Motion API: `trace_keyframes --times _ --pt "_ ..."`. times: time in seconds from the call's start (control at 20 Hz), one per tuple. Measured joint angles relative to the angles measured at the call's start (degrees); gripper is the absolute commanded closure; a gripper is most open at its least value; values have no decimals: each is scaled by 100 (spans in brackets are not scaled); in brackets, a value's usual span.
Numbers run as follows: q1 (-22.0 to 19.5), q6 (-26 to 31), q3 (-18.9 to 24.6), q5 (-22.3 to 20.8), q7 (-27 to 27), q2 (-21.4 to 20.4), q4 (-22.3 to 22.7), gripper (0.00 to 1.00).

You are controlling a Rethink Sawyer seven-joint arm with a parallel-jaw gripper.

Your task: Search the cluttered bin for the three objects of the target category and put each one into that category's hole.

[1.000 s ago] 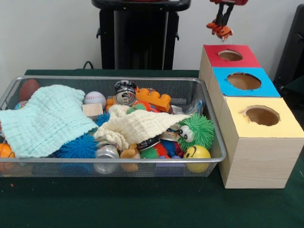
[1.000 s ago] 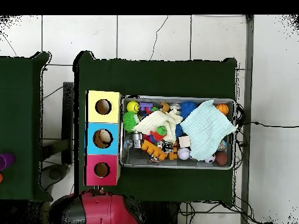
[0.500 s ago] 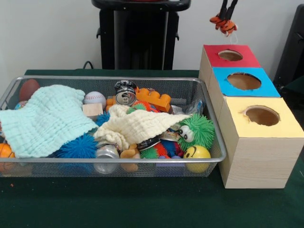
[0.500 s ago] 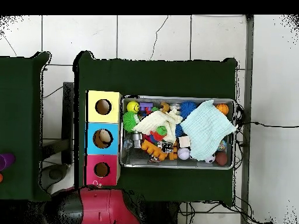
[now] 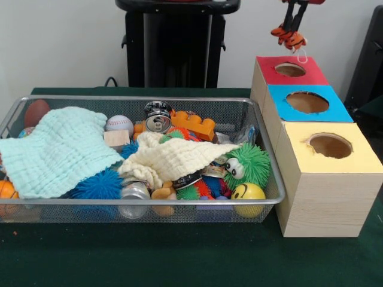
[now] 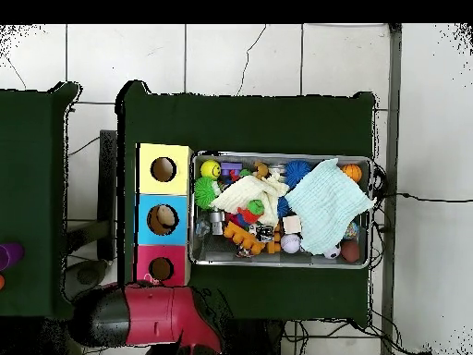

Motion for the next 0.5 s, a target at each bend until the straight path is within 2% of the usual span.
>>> trace_keyframes --times 0.5 --pt "1 -43 -3 24 0 161 -7 100"
